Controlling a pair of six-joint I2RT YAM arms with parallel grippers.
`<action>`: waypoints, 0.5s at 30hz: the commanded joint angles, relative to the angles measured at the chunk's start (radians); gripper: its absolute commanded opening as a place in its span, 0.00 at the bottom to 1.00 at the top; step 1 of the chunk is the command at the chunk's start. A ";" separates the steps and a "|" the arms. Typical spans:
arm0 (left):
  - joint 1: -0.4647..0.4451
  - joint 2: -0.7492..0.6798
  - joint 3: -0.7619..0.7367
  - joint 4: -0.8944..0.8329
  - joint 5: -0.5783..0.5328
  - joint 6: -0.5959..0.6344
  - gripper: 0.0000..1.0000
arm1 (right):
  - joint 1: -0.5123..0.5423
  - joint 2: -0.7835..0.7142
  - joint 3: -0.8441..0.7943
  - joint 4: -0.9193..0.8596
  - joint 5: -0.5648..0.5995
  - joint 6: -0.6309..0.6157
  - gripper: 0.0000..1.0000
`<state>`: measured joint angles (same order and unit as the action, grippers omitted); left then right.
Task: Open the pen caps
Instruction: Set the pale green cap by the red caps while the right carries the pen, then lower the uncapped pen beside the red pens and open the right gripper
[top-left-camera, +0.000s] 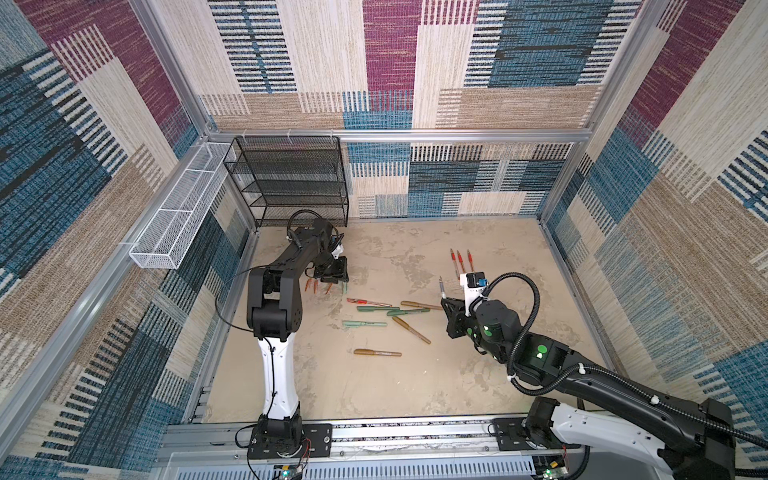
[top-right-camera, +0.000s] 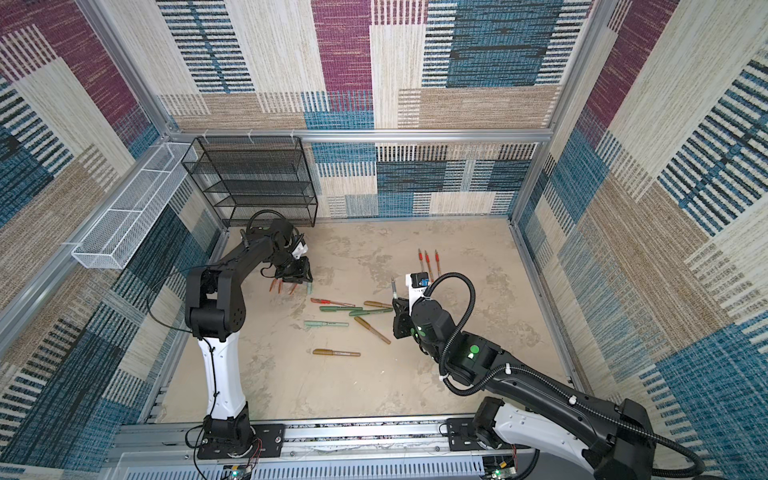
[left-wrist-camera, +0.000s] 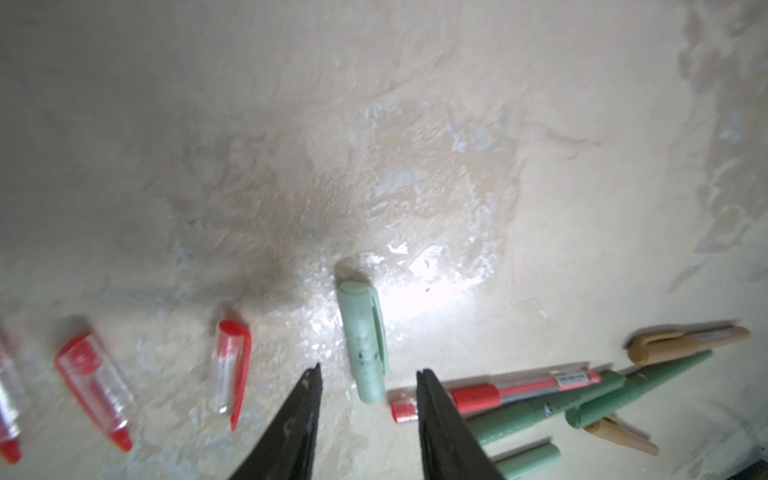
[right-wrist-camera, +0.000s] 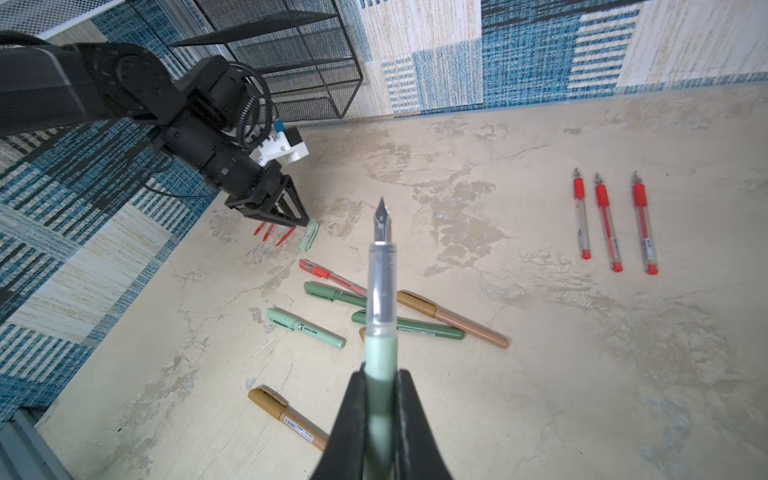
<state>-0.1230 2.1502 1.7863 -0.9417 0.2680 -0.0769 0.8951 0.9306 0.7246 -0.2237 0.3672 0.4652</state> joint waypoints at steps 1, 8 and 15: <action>-0.006 -0.078 -0.025 -0.003 0.018 -0.022 0.44 | -0.021 0.019 0.032 -0.002 0.008 -0.041 0.00; -0.009 -0.325 -0.196 0.074 0.085 -0.043 0.57 | -0.107 0.088 0.114 -0.007 -0.029 -0.089 0.00; -0.009 -0.618 -0.431 0.191 0.121 -0.029 0.91 | -0.223 0.175 0.203 -0.011 -0.073 -0.161 0.00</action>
<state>-0.1329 1.6070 1.4097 -0.8200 0.3595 -0.1070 0.6918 1.0882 0.8997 -0.2520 0.3214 0.3466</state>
